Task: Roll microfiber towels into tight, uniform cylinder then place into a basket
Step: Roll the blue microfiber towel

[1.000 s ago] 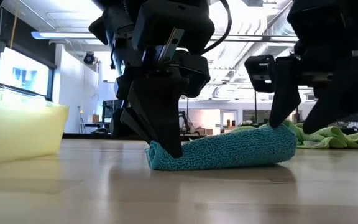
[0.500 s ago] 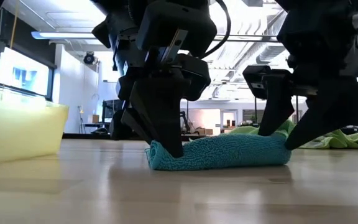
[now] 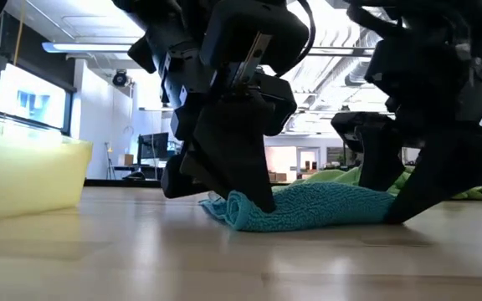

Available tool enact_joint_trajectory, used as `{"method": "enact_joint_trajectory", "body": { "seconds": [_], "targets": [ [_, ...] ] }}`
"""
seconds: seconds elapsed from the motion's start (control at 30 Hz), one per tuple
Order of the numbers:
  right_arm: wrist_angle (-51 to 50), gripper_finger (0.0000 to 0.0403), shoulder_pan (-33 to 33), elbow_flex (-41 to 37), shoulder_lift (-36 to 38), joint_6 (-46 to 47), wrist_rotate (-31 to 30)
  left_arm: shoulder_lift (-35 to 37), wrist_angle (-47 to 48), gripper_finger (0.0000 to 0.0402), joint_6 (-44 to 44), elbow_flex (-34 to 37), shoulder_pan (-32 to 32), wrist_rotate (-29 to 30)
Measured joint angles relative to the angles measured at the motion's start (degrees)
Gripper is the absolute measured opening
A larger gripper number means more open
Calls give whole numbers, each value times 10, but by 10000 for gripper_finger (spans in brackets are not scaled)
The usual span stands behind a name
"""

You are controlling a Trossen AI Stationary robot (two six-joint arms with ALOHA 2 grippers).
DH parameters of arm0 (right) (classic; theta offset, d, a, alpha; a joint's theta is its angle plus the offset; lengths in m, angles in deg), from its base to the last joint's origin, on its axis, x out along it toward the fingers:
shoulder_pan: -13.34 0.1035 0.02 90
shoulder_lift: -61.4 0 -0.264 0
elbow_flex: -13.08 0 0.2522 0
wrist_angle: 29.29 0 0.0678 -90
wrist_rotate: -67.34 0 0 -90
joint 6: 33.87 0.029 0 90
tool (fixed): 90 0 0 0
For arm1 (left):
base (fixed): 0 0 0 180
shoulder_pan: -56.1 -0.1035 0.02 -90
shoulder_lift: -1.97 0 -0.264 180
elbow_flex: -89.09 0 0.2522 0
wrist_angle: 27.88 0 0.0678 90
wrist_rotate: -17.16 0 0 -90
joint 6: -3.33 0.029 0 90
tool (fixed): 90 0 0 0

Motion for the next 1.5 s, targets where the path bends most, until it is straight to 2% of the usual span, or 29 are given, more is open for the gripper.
{"method": "enact_joint_trajectory", "body": {
  "seconds": [0.2,0.4,0.53,0.7,0.8,1.0,1.1,1.2,1.33,1.4,1.5],
  "targets": [
    [-16,72,-4,0,0,41,13,12,15,57,48,0,-5,-5],
    [-18,14,-8,0,0,65,31,58,99,103,107,2,-25,3],
    [-5,6,-21,-1,-1,105,80,96,146,115,155,1,-30,1],
    [-4,3,-48,-2,1,153,131,132,134,117,230,0,-9,16],
    [-2,2,-64,-3,5,178,157,136,114,117,291,0,25,75],
    [1,1,-71,-4,5,252,158,129,90,118,347,0,88,272],
    [66,1,-66,-37,6,326,145,129,90,120,364,0,106,327],
    [199,1,-57,-99,5,433,126,129,95,126,365,0,114,334],
    [351,1,-45,-170,6,527,69,117,103,134,390,0,110,336],
    [388,1,-46,-184,6,555,65,108,91,135,419,0,104,336],
    [375,1,-46,-177,6,573,66,92,81,135,452,1,95,343]
  ]
}}
